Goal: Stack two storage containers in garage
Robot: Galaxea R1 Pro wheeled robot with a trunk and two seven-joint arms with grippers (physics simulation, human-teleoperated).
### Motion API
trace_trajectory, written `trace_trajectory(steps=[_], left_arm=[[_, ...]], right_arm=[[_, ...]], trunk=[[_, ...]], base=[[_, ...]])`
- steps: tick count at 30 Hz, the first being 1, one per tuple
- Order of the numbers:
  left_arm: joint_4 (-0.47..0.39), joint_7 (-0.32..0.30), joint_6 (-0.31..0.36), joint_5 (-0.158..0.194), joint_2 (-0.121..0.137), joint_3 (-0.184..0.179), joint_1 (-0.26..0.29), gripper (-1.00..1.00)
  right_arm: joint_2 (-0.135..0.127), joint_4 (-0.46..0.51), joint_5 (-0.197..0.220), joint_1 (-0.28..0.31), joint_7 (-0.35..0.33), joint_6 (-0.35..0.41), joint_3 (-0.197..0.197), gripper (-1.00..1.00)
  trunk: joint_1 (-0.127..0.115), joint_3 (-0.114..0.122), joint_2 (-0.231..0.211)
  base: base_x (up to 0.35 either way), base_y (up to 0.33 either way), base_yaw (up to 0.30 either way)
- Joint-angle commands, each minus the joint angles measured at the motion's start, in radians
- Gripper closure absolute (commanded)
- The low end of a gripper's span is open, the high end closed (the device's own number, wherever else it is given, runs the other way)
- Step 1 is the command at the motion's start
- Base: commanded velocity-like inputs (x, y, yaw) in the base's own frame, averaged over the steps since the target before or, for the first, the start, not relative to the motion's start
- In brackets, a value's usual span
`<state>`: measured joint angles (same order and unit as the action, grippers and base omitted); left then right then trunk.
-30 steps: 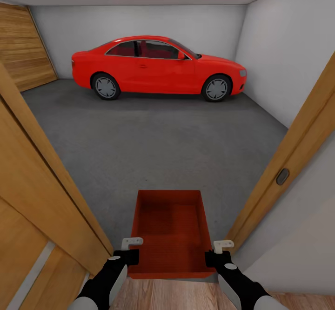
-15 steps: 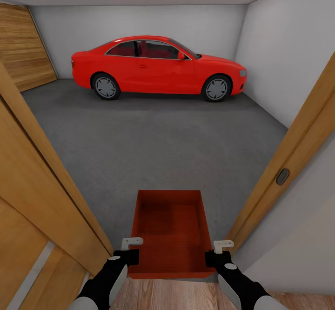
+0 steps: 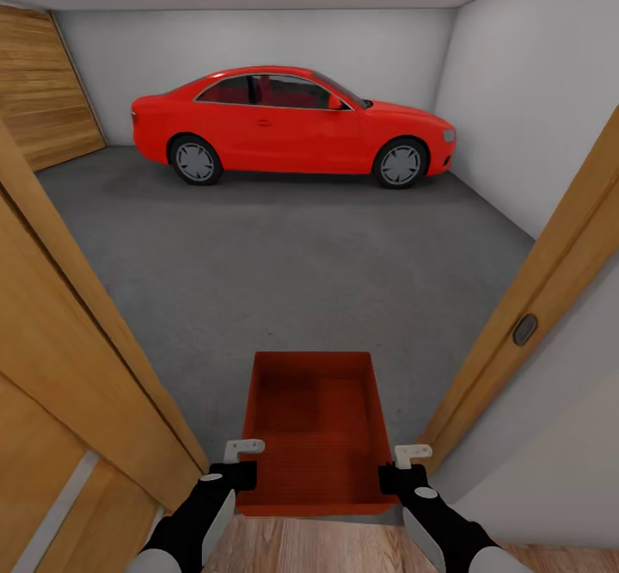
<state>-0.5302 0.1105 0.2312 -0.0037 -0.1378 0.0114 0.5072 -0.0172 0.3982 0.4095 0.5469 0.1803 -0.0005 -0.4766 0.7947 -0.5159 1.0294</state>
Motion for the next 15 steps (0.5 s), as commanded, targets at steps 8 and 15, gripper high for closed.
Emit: trace_trajectory(steps=[8,15], left_arm=[[-0.005,0.003,-0.028,-0.018,0.001,0.012,0.001,1.0],[-0.005,0.003,-0.04,-0.016,0.0,0.012,0.001,1.0]], right_arm=[[-0.032,-0.01,0.012,0.001,0.018,-0.001,0.009,1.0],[-0.032,-0.01,0.012,0.001,0.018,-0.001,0.009,1.0]], trunk=[[0.0,-0.001,0.001],[0.0,-0.001,0.001]], base=[[0.294,0.0,0.0],[0.189,0.0,0.0]])
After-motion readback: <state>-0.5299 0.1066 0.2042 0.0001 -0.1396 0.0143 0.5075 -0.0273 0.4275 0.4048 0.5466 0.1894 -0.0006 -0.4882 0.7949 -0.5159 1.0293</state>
